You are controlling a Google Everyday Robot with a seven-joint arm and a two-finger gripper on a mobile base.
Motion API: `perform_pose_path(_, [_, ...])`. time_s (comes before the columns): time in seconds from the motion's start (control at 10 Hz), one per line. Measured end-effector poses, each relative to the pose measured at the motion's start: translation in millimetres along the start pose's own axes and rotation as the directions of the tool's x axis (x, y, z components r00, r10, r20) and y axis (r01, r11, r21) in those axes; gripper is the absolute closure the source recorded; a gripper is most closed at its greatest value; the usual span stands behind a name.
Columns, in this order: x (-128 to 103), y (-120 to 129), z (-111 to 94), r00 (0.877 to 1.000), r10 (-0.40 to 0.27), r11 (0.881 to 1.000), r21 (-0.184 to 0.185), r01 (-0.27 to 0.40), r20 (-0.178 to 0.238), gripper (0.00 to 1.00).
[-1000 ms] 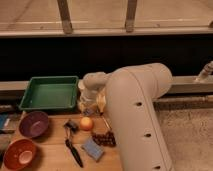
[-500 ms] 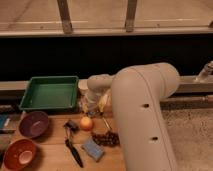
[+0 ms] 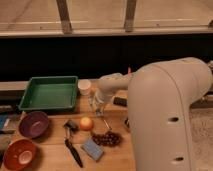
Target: Wipe tray with towel
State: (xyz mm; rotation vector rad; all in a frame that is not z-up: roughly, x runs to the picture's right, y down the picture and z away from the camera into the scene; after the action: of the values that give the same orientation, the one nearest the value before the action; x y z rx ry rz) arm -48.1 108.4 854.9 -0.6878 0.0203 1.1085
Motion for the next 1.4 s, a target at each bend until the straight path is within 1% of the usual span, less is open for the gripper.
perform_pose_path(0.2, [-11, -4, -13, 0.999, 0.005, 1.000, 0.026, -0.006, 0.034, 1.00])
perform_pose_path(0.5, [-54, 12, -26, 0.996, -0.052, 0.998, 0.042, 0.048, 0.078, 1.00])
perform_pose_path(0.6, [-65, 15, -34, 0.993, -0.071, 0.997, 0.048, 0.067, 0.093, 1.00])
perform_pose_path(0.8, [-96, 28, -57, 0.983, -0.131, 0.990, 0.066, 0.123, 0.128, 1.00])
perform_pose_path(1.0, [-132, 49, -81, 0.965, -0.211, 0.976, 0.091, 0.198, 0.159, 1.00])
perform_pose_path(1.1, [-145, 58, -84, 0.956, -0.241, 0.969, 0.095, 0.228, 0.165, 1.00])
perform_pose_path(1.2, [-159, 70, -83, 0.945, -0.280, 0.959, 0.086, 0.268, 0.168, 1.00])
perform_pose_path(1.3, [-173, 86, -83, 0.930, -0.329, 0.944, 0.068, 0.322, 0.163, 1.00])
perform_pose_path(1.4, [-177, 91, -82, 0.924, -0.348, 0.938, 0.060, 0.343, 0.158, 1.00])
